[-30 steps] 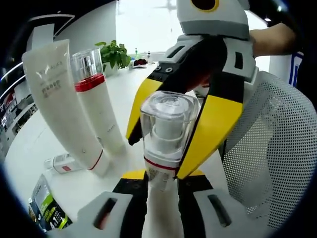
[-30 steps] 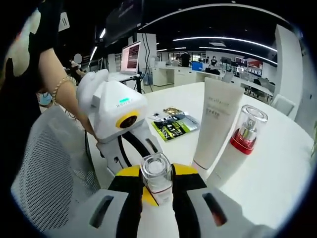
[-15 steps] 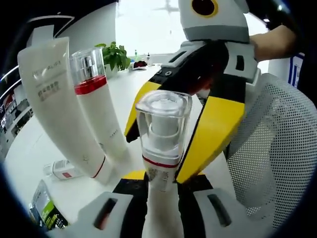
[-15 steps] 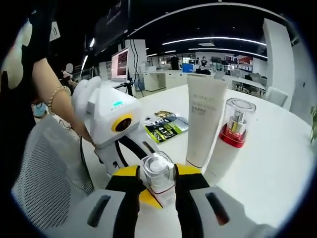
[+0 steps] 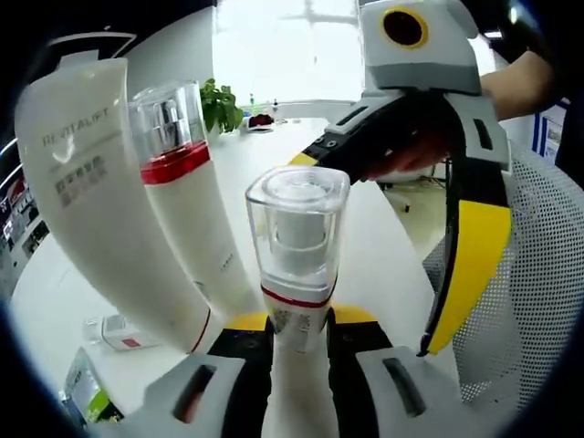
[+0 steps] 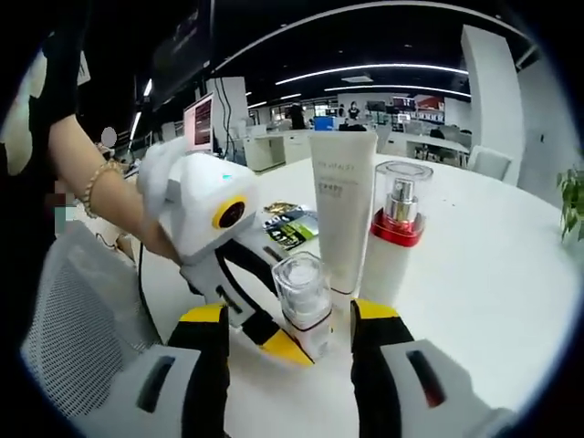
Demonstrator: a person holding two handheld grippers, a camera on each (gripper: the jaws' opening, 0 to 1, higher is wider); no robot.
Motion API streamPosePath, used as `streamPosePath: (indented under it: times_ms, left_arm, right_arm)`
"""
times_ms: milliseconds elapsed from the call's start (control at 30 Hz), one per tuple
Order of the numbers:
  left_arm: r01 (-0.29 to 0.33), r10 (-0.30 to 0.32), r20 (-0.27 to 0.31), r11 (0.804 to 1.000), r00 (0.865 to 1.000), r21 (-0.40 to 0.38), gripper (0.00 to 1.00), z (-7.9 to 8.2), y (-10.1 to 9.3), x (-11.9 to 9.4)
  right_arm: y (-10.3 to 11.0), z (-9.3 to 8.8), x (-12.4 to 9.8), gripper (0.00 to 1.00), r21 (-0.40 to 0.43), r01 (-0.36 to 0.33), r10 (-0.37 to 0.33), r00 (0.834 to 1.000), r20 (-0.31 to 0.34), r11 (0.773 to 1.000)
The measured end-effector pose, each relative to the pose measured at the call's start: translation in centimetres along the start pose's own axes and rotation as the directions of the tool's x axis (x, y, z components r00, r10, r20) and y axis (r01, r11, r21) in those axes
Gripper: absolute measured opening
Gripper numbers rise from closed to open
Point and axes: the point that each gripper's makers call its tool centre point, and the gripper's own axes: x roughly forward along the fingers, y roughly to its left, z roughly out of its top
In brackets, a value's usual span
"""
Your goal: Arrange the skincare products in the storage area until every visible bottle or jar stands upright without overlapping.
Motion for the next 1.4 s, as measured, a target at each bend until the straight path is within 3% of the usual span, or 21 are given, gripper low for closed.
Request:
streamPosePath:
  times_ms: [300, 733, 1400]
  left_arm:
    - [-0.010, 0.010, -0.001, 1.000, 1.000, -0.009, 0.19, 0.4, 0.8, 0.9]
    - [-0.029, 0.029, -0.007, 0.999, 1.000, -0.022, 0.20, 0.3, 1.7, 1.9]
    - [-0.026, 0.025, -0.034, 0.999, 0.999, -0.044, 0.21, 0.0, 1.4, 2.1]
  right_arm:
    - [-0.8, -0.7, -0.6, 0.66, 0.029, 0.051, -0.050, 0.999, -0.009, 0.998]
    - [-1.5, -1.4, -1.3, 0.68, 0.058, 0.079, -0.079, 0.997, -0.012, 0.995]
    - [-1.5, -1.3, -1.5, 0.74, 0.068, 0.093, -0.092, 0.996, -0.017, 0.993]
